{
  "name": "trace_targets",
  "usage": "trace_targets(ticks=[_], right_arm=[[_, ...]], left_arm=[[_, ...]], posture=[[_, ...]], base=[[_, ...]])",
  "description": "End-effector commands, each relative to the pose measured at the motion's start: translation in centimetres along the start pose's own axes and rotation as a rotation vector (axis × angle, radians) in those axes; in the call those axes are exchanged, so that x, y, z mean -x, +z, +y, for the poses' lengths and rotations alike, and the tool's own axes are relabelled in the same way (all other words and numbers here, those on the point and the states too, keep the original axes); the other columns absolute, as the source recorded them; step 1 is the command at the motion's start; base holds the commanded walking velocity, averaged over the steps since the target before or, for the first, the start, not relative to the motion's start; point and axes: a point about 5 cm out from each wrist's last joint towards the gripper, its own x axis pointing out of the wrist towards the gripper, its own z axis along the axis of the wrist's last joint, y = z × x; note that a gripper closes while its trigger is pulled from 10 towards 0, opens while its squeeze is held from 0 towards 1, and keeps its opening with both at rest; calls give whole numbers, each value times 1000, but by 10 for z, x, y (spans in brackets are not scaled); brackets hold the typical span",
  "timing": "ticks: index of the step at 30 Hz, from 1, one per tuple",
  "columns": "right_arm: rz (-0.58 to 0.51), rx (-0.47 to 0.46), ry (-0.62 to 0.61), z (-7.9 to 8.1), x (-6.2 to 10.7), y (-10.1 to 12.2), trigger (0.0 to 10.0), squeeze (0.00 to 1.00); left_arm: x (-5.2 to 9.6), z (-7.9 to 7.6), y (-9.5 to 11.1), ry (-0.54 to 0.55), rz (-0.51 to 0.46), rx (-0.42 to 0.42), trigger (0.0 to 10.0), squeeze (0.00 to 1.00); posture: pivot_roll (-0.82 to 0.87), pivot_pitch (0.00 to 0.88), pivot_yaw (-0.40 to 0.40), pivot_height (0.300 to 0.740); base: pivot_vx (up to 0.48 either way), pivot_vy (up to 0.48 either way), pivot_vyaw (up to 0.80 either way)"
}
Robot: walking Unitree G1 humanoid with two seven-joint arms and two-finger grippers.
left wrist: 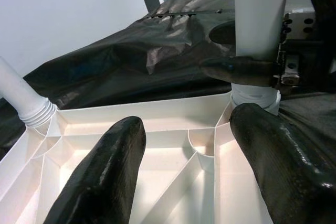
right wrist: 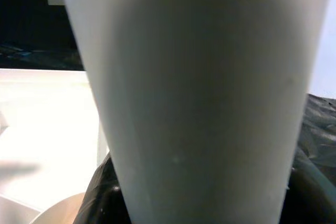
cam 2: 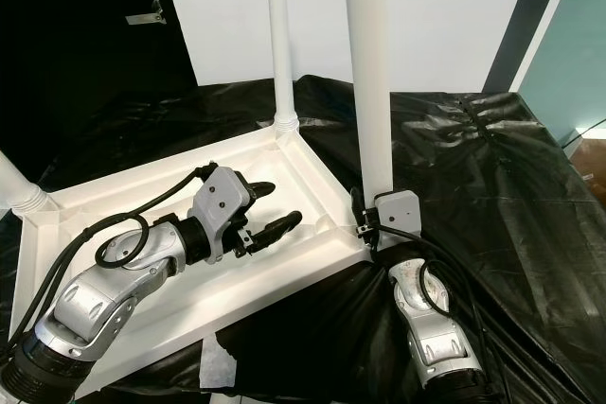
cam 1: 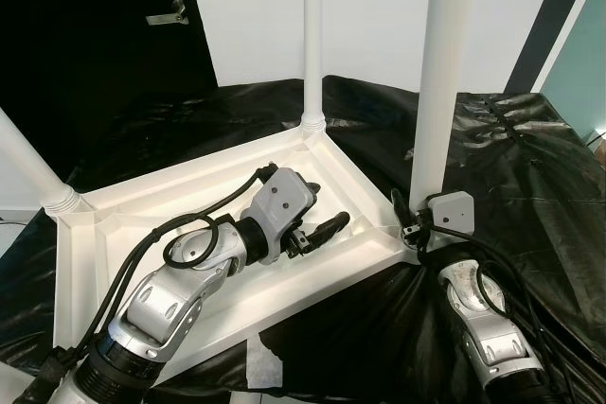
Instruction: Building children table
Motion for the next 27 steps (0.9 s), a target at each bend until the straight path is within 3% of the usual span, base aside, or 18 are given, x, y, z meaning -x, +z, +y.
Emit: trace_targets(ticks=[1,4,5,6,7,8,10,15,19,27], right_arm=[[334,17,36,1,37,-64,10000,0],[313,-23,46,2,37,-62,10000,0],[293,-99,47,3,37,-58,10000,0],[293,-99,47,3,37,-58,10000,0],[286,-191,35,2,37,-55,10000,0],[286,-191,35,2,37,-55,10000,0],[308,-338,7,-2,36,-54,10000,0],[346,-454,-2,-8,34,-56,10000,0],[390,-479,34,-11,33,-57,10000,0],[451,-381,135,-18,32,-62,10000,0]], left_arm=[[2,-2,3,-97,0,-13,10000,0],[2,-3,3,-98,0,-14,10000,0],[2,-3,3,-100,-1,-14,10000,0],[2,-3,3,-100,-1,-14,10000,0],[2,-4,4,-101,-2,-15,10000,0],[2,-4,4,-101,-2,-15,10000,0],[1,-5,4,-104,-4,-15,10000,0],[0,-6,4,-110,-8,-15,10000,0],[0,-6,4,-113,-11,-13,10000,0],[-1,-7,4,-117,-14,-11,10000,0]], posture=[[-32,1,70,740],[-31,2,68,740],[-34,2,67,740],[-34,2,67,740],[-35,2,67,740],[-35,2,67,740],[-42,0,66,740],[-48,0,62,740],[-53,0,60,740],[-56,0,57,740]], base=[[0,0,0],[0,0,0],[0,0,0],[0,0,0],[0,0,0],[0,0,0],[0,0,0],[0,0,0],[0,0,0],[0,0,0]])
